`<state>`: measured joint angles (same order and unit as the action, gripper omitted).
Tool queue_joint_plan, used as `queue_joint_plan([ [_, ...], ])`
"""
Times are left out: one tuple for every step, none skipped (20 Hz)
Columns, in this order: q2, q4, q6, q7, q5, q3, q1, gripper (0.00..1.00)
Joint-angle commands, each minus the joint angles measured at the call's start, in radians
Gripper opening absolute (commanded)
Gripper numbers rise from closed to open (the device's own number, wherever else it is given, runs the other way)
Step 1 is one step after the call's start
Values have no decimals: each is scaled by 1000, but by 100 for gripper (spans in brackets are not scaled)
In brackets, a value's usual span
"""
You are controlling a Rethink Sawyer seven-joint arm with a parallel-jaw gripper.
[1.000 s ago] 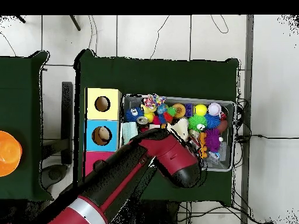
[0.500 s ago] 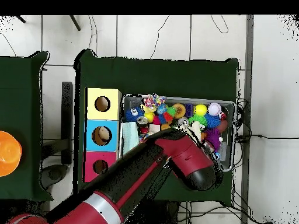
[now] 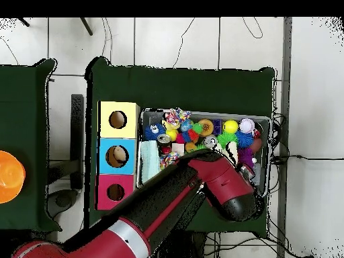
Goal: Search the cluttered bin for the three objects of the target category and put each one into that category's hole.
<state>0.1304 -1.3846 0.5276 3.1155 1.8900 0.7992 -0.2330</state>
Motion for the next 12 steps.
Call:
queue_joint_plan([
  [-16,63,75,45,-3,-102,21,0],
  [-16,65,73,46,-4,-102,21,0],
  [-17,67,71,47,-5,-102,21,0],
  [-16,67,69,47,-7,-103,20,0],
  [-17,68,70,51,-7,-102,20,0],
  [-21,70,70,60,-6,-99,18,0],
  [-21,69,70,60,-7,-99,18,0],
  [-22,71,72,64,-6,-98,16,0],
  [-21,71,72,63,-5,-99,16,0],
  [-21,72,73,63,-5,-99,16,0],
  [-19,71,74,61,-6,-100,16,0],
  [-21,73,76,66,-5,-99,14,0],
])
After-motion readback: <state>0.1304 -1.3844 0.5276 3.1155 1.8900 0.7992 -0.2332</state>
